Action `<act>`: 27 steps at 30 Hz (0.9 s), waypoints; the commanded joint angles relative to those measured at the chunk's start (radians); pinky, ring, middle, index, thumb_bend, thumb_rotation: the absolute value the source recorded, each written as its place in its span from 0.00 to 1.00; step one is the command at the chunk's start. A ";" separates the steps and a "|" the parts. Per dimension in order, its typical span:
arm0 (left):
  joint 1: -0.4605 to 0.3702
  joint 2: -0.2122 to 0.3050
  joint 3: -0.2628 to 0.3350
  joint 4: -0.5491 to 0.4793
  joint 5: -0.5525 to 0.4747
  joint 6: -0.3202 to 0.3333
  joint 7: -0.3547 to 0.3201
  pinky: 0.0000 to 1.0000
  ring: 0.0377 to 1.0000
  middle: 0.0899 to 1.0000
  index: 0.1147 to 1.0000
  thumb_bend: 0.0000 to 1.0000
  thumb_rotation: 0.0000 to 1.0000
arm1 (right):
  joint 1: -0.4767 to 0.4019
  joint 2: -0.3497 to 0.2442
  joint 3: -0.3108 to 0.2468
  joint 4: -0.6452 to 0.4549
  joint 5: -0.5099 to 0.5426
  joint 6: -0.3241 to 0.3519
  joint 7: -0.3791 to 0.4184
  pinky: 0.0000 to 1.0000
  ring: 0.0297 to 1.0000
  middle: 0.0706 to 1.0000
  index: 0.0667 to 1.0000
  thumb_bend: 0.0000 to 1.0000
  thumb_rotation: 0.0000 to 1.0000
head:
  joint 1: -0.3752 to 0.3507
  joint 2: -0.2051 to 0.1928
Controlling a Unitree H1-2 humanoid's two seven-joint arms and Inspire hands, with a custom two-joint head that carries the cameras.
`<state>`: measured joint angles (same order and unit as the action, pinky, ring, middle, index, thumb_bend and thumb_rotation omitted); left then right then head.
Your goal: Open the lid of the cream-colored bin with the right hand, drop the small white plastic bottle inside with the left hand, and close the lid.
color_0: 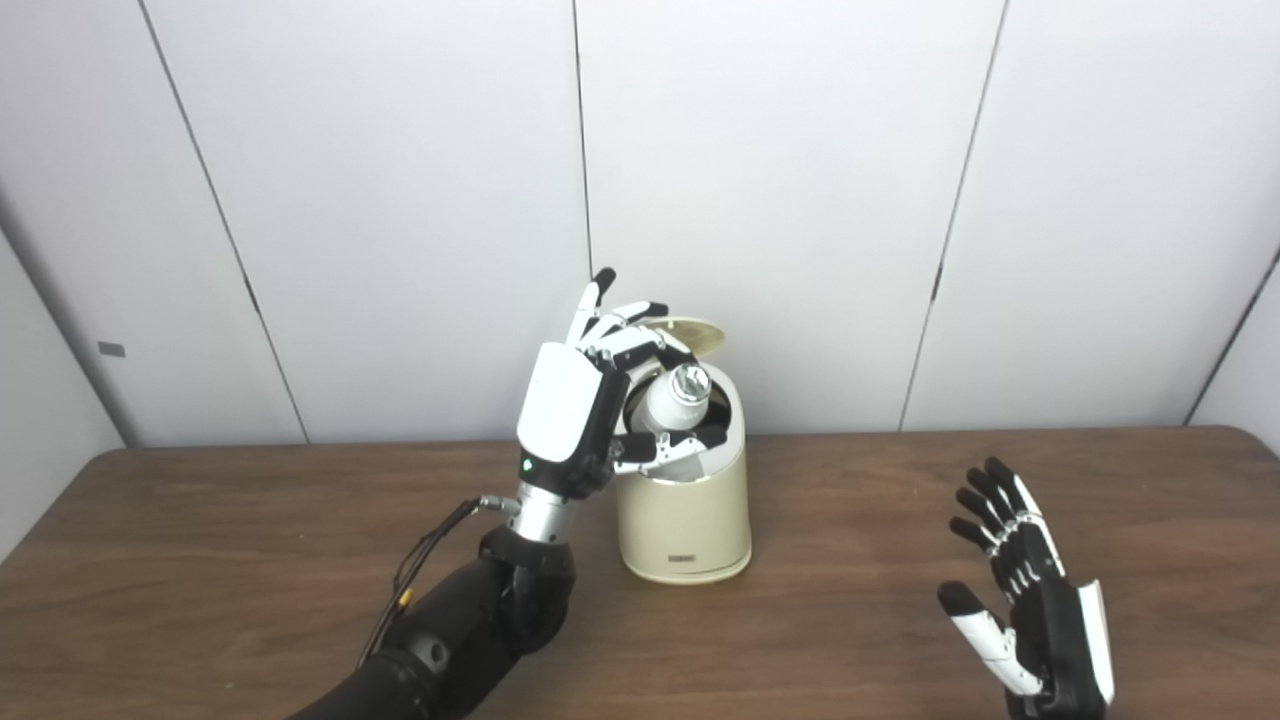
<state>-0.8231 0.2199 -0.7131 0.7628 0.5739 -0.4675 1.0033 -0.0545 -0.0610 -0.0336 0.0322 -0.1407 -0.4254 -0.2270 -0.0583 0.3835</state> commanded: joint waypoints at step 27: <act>-0.042 0.036 0.001 -0.052 -0.058 -0.002 -0.048 1.00 0.78 0.47 0.45 1.00 0.47 | 0.051 0.031 0.026 0.086 -0.027 -0.042 -0.010 0.78 0.84 0.87 0.89 0.83 0.69 | 0.002 -0.004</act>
<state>-0.8213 0.2398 -0.7154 0.7327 0.5298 -0.4674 0.9467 -0.0548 -0.0613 -0.0327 0.0324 -0.1396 -0.4255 -0.2285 -0.0552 0.3804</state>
